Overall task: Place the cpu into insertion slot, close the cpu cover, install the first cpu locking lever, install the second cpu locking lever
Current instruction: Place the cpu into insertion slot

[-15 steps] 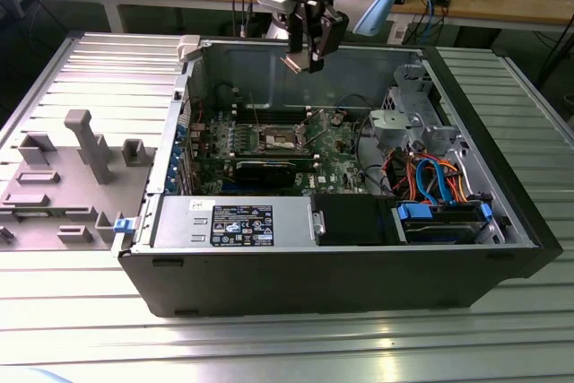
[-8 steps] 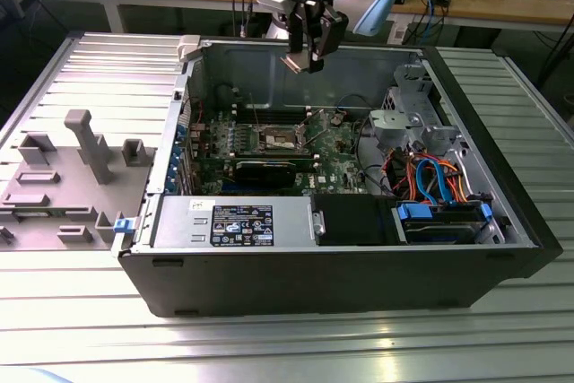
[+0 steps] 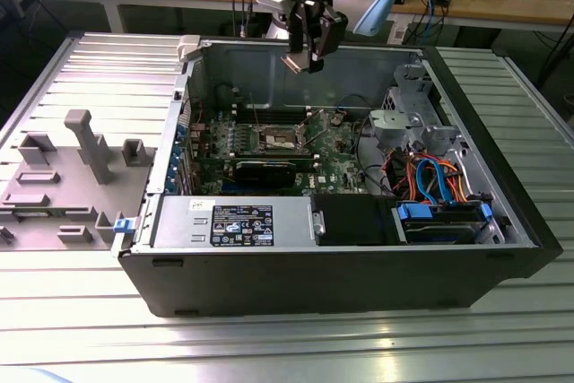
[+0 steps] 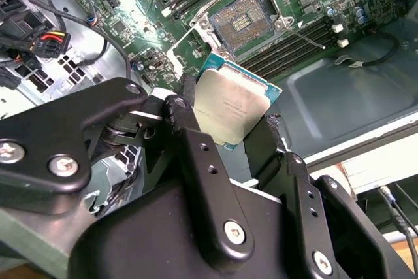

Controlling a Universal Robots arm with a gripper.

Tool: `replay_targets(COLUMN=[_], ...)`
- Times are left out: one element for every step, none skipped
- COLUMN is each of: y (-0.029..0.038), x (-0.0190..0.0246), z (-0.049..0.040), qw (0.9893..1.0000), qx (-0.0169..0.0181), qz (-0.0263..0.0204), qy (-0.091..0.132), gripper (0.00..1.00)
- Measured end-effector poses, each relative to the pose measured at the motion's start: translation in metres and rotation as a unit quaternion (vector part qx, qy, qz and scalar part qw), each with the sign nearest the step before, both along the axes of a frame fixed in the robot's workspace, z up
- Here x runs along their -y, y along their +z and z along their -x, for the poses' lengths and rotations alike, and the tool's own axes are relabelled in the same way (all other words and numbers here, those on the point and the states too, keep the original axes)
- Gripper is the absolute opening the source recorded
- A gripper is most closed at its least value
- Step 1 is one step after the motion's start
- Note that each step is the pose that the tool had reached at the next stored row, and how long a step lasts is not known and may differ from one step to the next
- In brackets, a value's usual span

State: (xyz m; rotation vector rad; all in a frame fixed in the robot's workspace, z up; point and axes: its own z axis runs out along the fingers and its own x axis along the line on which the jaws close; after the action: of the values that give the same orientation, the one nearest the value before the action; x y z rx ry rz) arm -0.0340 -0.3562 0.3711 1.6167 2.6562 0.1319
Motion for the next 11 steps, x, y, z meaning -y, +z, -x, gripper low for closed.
replay_targets(y=[0.0000, 0.0000, 0.0000, 0.0000, 0.0000, 0.0000, 0.0000, -0.0001, -0.0001, -0.0002, -0.0005], x=[0.0000, 0.0000, 0.0000, 0.0000, 0.0000, 0.0000, 0.0000, 0.0000, 0.0000, 0.0000, 0.0000], z=[0.0000, 0.0000, 0.0000, 0.0000, 0.0000, 0.0000, 0.0000, 0.0000, 0.0000, 0.0000, 0.0000], qw=[1.0000, 1.0000, 1.0000, 1.0000, 1.0000, 1.0000, 1.0000, 1.0000, 0.9999, 0.9999, 0.9998], qx=[0.0000, 0.0000, 0.0000, 0.0000, 0.0000, 0.0000, 0.0000, 0.0000, 0.0000, 0.0000, 0.0000], qz=[0.0000, 0.0000, 0.0000, 0.0000, 0.0000, 0.0000, 0.0000, 0.0000, 0.0000, 0.0000, -0.0001], qy=[-0.001, -0.001, -0.002, -0.003, -0.004, -0.005, -0.006, -0.007, -0.010, -0.014, -0.021], gripper=[0.54, 0.54, 0.54, 0.54, 0.54, 0.54, 0.54, 0.54, 0.54, 0.54, 0.54])
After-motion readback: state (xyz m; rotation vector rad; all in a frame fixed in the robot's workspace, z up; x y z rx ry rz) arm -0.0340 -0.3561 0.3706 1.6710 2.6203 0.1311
